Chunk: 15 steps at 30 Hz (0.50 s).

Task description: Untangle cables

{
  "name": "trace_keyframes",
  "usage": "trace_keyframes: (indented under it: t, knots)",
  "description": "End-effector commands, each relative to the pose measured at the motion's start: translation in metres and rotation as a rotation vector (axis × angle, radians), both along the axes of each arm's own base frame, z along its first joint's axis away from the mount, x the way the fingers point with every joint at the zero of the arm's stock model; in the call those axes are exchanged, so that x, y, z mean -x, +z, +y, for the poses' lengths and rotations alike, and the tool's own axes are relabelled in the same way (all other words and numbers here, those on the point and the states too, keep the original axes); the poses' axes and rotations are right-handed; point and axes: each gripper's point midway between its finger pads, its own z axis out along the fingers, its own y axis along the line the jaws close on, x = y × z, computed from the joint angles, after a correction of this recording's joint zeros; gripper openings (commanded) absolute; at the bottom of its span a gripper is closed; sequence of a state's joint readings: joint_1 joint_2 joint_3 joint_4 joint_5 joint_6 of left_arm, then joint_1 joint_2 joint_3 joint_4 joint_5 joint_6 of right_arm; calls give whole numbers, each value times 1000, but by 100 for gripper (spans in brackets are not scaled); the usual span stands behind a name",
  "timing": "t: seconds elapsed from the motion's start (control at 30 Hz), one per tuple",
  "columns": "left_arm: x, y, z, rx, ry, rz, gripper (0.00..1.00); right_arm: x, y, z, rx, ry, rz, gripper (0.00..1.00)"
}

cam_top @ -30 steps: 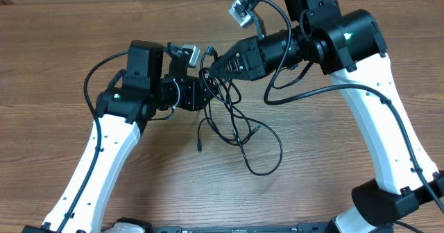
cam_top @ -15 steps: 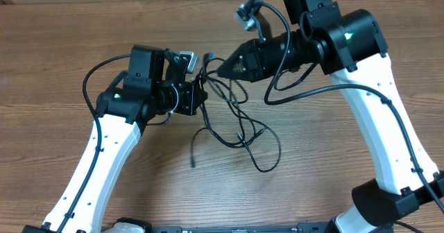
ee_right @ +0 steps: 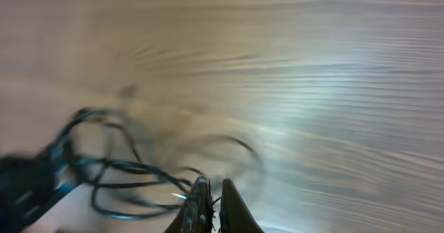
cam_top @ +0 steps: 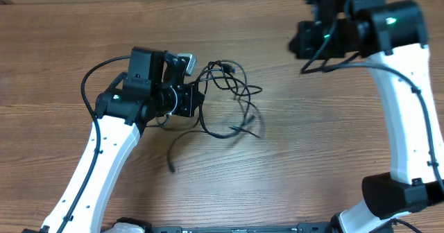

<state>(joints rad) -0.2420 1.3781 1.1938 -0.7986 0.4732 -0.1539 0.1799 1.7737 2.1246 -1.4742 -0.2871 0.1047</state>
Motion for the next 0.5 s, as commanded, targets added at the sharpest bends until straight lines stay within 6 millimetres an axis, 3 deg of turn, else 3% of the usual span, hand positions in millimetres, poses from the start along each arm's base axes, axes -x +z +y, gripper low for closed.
trace_keyframes:
  t: [0.0,0.07,0.13,0.17,0.23,0.37,0.47]
  knots:
    - [2,24,8,-2,7,-79,4,-7,18,-40,51,-120,-63,4]
    - [3,29,11,1,17,-93,4,-6,17,-47,32,-144,-46,4]
    - [5,35,12,8,17,-110,4,-1,18,-38,-16,-93,-31,5]
    - [6,37,12,9,18,-117,4,3,19,-31,-40,-44,-31,16]
    - [8,43,12,13,18,-136,4,12,21,-17,-82,37,-20,54]
    - [11,56,13,24,18,-181,4,29,19,3,-116,96,36,72]
    - [13,66,13,35,16,-213,4,42,19,23,-148,152,72,75]
